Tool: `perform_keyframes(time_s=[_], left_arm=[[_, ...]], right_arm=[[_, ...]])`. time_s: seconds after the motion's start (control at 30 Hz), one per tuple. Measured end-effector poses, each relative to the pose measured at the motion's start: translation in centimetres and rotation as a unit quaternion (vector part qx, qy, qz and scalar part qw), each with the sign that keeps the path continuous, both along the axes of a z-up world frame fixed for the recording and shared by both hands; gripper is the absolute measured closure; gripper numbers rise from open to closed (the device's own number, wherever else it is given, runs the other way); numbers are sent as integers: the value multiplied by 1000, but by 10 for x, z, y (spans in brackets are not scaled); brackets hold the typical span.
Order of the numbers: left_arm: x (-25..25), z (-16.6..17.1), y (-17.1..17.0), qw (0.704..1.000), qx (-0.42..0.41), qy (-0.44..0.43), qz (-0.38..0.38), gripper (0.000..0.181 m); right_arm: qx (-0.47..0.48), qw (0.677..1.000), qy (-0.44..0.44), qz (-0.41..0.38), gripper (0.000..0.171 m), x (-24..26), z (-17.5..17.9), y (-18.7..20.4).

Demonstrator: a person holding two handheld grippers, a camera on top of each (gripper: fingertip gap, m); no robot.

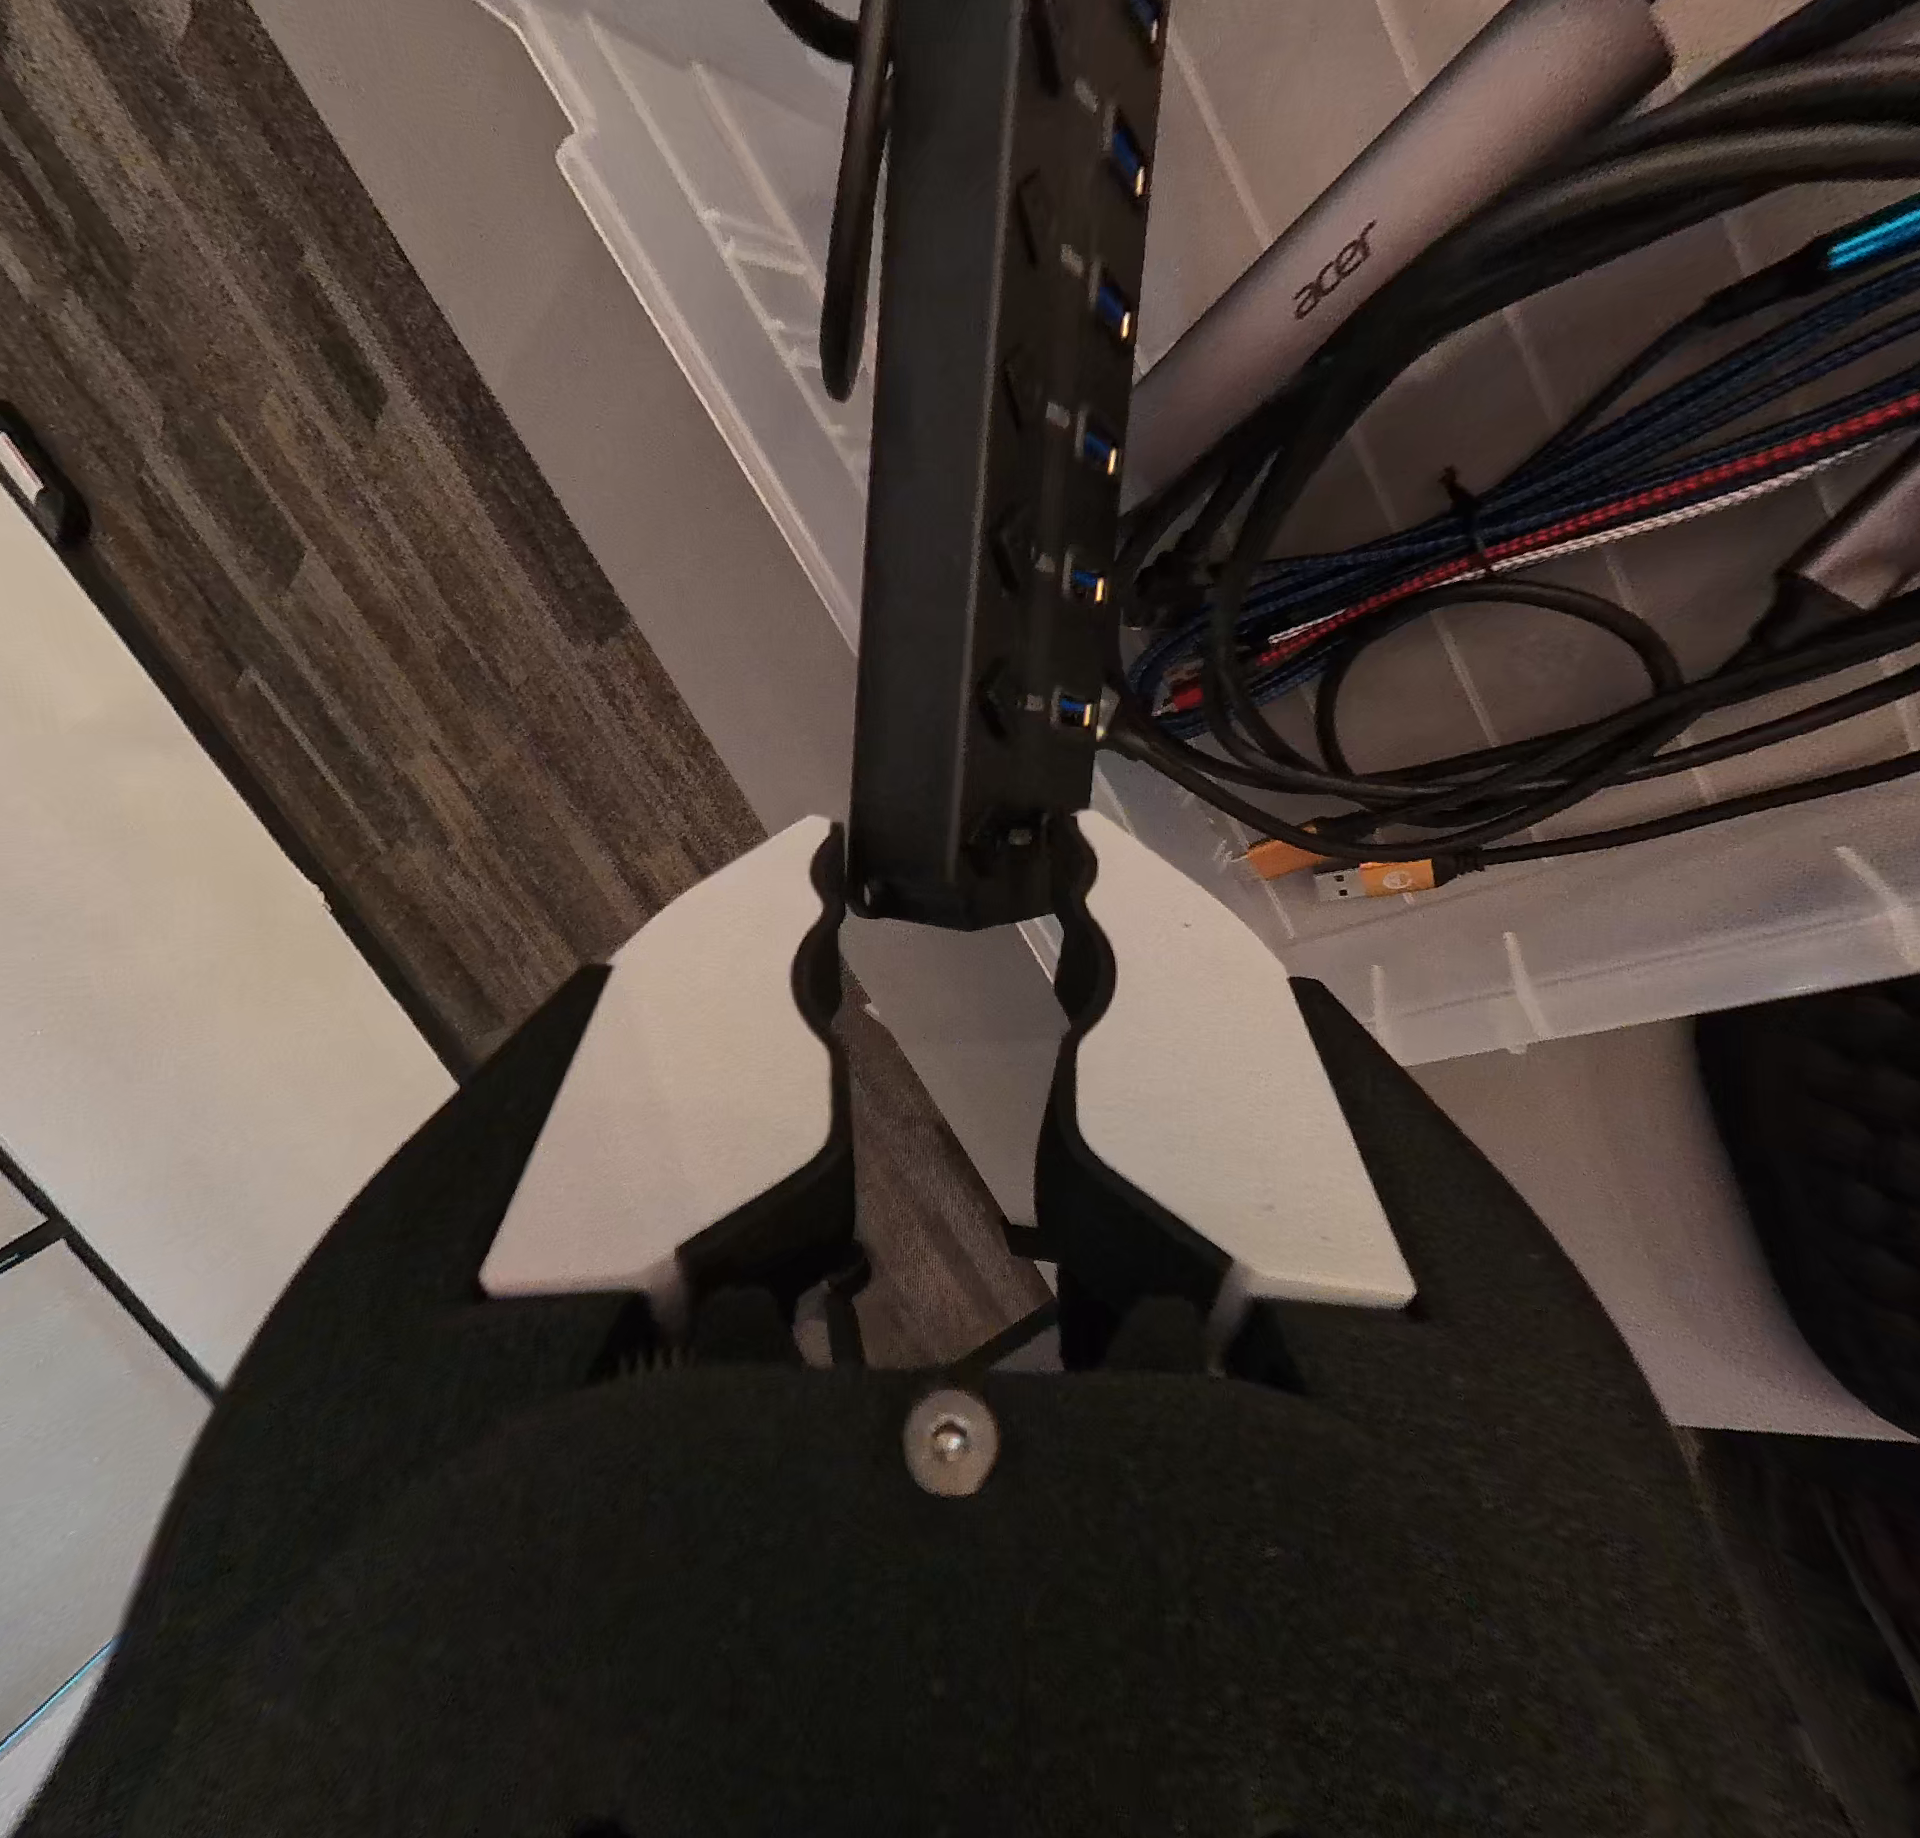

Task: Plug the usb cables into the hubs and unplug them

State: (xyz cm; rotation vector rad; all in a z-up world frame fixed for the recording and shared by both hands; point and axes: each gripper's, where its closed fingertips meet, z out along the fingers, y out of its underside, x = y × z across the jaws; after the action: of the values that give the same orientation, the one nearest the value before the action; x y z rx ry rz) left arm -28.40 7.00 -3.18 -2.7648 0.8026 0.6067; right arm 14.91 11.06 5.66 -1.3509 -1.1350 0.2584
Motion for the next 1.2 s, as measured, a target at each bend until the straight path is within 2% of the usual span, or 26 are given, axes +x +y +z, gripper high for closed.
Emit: perform_keyframes(time_s=[0.43, 0.57, 0.7, 0.93, 1.2], left_arm=[[3, -6, 10, 996, -12, -83, 15, 147], [0, 2, 9, 998, -47, -37, -2, 148], [10, 22, 9, 997, -63, 6, -46, 148], [26, 79, 16, 989, -71, 76, -107, 149], [76, 147, 13, 965, -63, 138, -214, 150]], right_arm=[[-3, 1000, 4, 3, 139, 0, 0, 0], [-17, 1000, 6, 22, 139, -10, -7, -4], [-35, 994, 13, 99, 139, -39, -20, -24], [-69, 986, 38, 150, 139, -63, -32, -37], [-44, 954, 92, 281, 139, -123, -15, -50]])
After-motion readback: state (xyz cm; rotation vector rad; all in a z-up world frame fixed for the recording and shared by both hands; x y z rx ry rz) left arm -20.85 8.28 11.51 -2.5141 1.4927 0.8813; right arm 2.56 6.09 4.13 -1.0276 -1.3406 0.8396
